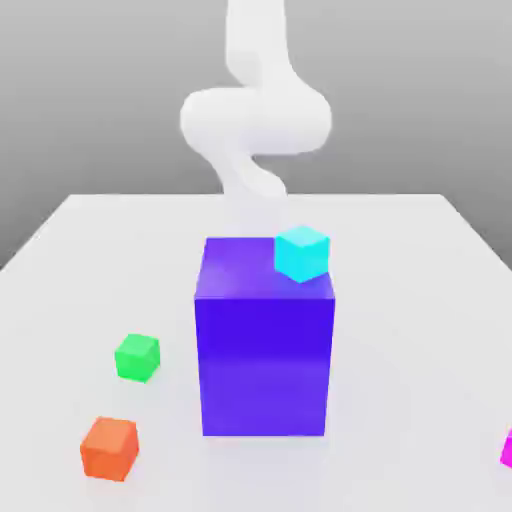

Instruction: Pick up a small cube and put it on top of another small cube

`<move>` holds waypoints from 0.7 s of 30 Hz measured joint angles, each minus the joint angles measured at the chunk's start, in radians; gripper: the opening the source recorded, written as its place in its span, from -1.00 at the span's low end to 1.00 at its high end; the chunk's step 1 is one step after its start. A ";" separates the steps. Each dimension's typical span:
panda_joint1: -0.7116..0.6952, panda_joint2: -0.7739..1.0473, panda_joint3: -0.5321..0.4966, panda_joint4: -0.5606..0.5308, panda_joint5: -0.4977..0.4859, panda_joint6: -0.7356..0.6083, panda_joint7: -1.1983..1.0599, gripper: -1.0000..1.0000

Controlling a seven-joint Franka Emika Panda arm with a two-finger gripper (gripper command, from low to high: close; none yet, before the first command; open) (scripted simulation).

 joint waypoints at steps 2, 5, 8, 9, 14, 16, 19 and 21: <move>0.012 0.077 0.029 0.004 -0.012 0.020 -0.004 0.00; 0.029 0.186 0.072 0.009 -0.031 0.049 -0.008 0.00; 0.048 0.295 0.113 0.014 -0.054 0.078 -0.009 0.00; 0.054 0.331 0.127 0.016 -0.062 0.087 -0.008 0.00; 0.090 0.512 0.194 0.025 -0.111 0.134 -0.002 0.00; 0.107 0.585 0.217 0.028 -0.134 0.153 0.002 0.00; 0.156 0.695 0.244 0.034 -0.168 0.180 0.009 0.00; 0.187 0.768 0.253 0.038 -0.189 0.198 0.012 0.00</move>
